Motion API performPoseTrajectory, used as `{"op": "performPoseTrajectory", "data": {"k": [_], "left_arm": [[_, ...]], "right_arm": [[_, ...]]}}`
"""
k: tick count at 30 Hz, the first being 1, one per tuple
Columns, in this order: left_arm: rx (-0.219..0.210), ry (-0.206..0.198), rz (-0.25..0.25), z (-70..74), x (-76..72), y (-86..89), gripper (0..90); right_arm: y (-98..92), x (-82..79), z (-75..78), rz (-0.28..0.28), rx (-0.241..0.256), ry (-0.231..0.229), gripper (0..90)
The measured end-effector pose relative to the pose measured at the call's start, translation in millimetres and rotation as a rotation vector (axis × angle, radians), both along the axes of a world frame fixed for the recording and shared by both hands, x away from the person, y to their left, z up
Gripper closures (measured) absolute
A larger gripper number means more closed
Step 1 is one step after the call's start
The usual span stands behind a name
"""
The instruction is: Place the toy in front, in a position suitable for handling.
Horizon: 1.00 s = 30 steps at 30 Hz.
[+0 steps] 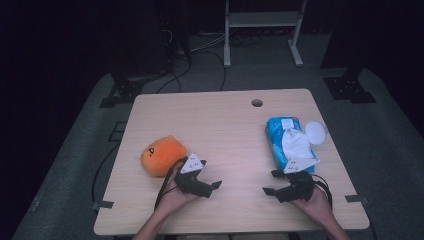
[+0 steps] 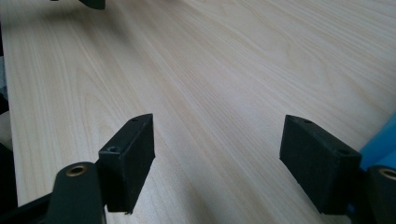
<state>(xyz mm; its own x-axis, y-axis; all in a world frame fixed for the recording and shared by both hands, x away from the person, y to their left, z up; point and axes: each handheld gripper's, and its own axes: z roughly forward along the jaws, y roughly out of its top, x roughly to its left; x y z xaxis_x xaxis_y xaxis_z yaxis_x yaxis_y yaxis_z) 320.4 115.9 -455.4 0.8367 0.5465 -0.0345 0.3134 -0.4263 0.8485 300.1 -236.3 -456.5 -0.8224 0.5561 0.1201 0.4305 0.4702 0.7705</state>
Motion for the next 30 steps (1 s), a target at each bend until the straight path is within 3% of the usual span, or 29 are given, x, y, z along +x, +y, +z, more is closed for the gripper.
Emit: {"op": "performPoseTrajectory", "data": {"k": [10, 18, 24, 30], "left_arm": [[-0.007, -0.002, 0.003, 2.0, -0.2, 0.9, 7.5], [-0.049, -0.033, 0.007, 19.0, -0.5, 6.0, 7.6], [-0.042, -0.068, 0.011, 32.6, -0.6, 9.7, 7.6], [-0.044, -0.070, 0.020, 39.3, 1.9, 17.0, 7.6]], "right_arm": [[0.9, 1.5, -0.9, 0.004, 0.003, 0.006, 25.2], [0.8, 1.4, -0.6, -0.001, 0.009, 0.012, 25.2], [-0.3, 1.5, 0.0, -0.006, 0.013, 0.009, 25.2], [-0.9, 1.9, -0.8, -0.011, 0.016, 0.016, 25.2]]}}
